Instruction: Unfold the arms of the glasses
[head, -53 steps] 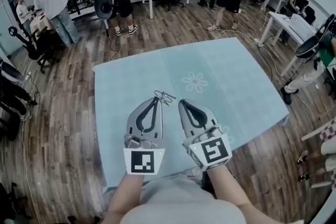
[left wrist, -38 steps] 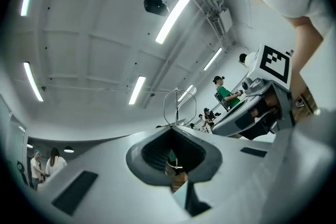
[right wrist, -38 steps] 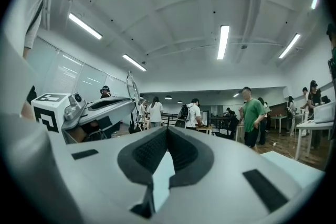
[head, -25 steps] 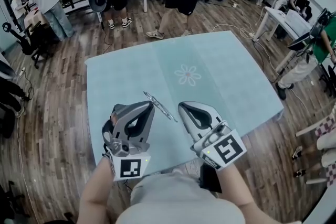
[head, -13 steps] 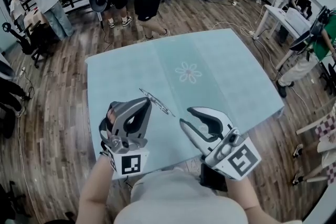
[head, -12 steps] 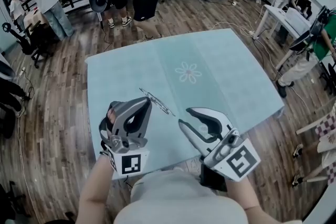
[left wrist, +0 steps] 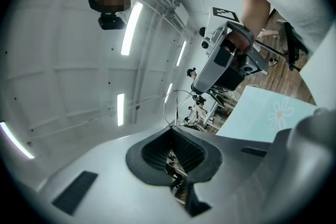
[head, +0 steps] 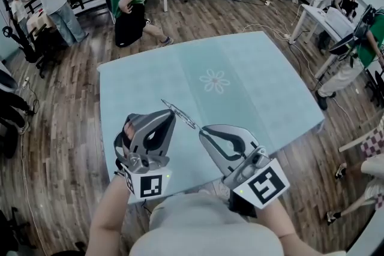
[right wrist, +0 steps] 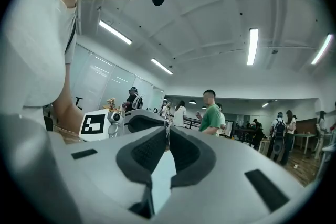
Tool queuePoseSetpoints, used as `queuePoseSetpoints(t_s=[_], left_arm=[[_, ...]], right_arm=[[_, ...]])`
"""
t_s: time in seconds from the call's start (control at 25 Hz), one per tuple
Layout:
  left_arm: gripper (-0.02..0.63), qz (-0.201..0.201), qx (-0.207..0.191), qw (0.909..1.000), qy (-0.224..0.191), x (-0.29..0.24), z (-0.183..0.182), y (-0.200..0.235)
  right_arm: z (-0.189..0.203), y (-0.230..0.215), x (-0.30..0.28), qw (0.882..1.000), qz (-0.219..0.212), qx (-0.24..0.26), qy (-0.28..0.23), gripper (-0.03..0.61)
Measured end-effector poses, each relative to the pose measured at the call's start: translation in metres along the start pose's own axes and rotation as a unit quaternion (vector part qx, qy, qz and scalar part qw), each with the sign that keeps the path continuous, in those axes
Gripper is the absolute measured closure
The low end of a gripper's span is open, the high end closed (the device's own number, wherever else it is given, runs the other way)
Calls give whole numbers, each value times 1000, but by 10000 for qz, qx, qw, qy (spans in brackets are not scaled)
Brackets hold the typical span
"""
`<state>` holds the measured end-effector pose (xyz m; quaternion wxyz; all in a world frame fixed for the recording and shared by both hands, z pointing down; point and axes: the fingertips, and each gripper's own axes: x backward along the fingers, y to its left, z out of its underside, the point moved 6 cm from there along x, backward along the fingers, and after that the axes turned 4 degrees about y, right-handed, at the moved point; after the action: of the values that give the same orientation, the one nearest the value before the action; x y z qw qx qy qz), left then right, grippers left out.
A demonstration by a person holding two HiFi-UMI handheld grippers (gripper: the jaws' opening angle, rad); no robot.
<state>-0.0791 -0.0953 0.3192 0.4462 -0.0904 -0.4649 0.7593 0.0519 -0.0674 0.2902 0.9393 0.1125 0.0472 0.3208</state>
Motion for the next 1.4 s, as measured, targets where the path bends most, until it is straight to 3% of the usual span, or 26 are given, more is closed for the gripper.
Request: queuePoseSetpoints(t_s=[0.32,0.84,1.4], left_arm=[[606,76,-37,9999,-56,3,0,-3],[606,217,-123,9994,-240,9,-15,-10],[606,259,-54,9995,-164,8,-7,-6]], right_arm=[[3,1,3,10000,19,-45,52,560],[9,-27,23,9982,576,52,180,558],[19,-66,-2,9950,934,104,324,554]])
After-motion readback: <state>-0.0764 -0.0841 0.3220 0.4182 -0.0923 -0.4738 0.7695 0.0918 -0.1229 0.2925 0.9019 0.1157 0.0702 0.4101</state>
